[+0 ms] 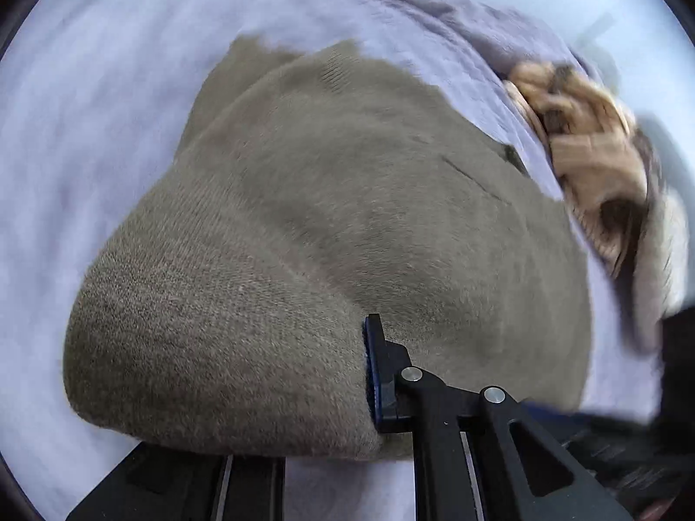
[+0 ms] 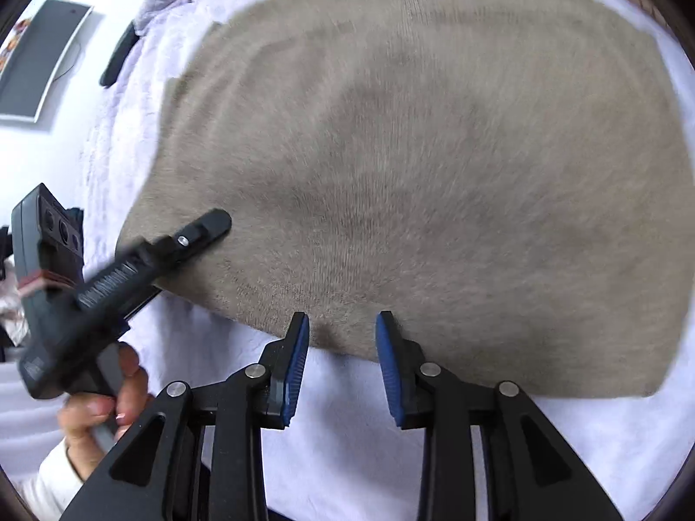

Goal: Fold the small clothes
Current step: 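Grasp the sweater side edge with the left gripper and lift it, then fold the held edge over the sweater with the left gripper while the right gripper reaches the other edge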

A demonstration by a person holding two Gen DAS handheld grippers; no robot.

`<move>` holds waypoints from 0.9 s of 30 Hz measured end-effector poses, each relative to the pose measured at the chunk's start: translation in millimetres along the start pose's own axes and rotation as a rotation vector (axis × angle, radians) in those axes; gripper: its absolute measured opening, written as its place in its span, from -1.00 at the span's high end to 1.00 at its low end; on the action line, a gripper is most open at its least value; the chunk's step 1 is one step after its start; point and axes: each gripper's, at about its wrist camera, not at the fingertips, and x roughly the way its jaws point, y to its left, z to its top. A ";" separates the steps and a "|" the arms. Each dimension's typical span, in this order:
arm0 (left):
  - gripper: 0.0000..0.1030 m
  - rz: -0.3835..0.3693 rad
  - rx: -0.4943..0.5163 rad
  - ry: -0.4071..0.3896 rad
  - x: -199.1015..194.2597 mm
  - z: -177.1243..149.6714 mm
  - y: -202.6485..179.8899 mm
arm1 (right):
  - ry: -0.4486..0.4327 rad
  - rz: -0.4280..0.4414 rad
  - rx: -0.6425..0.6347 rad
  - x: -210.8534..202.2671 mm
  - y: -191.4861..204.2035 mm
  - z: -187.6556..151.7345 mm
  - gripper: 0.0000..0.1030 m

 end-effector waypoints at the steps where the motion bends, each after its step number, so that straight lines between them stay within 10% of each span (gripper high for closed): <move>1: 0.70 0.037 0.067 -0.022 -3.3 -1.8 -9.9 | -0.006 0.008 -0.010 -8.8 1.0 4.0 0.08; 6: 0.70 0.091 0.186 -0.046 -6.4 -3.3 -23.7 | -0.048 0.053 -0.075 -56.5 17.1 44.2 -0.27; 11: 0.70 -0.121 -0.154 0.027 -1.6 5.1 24.3 | -0.031 0.032 -0.116 -56.8 42.3 64.7 -0.34; 13: 0.70 -0.171 -0.245 0.044 4.1 4.5 35.8 | -0.004 0.027 -0.096 -43.7 44.4 59.6 -0.07; 14: 0.69 -0.179 -0.253 0.053 6.4 1.9 36.5 | 0.018 0.035 -0.078 -33.5 41.6 52.6 0.42; 19: 0.69 -0.201 -0.336 0.081 22.1 -4.2 45.4 | 0.151 -0.005 0.018 34.4 11.1 10.3 0.62; 27: 0.76 -0.023 0.028 -0.077 -14.6 2.8 -28.3 | 0.084 0.151 0.156 41.1 -29.0 -10.7 0.86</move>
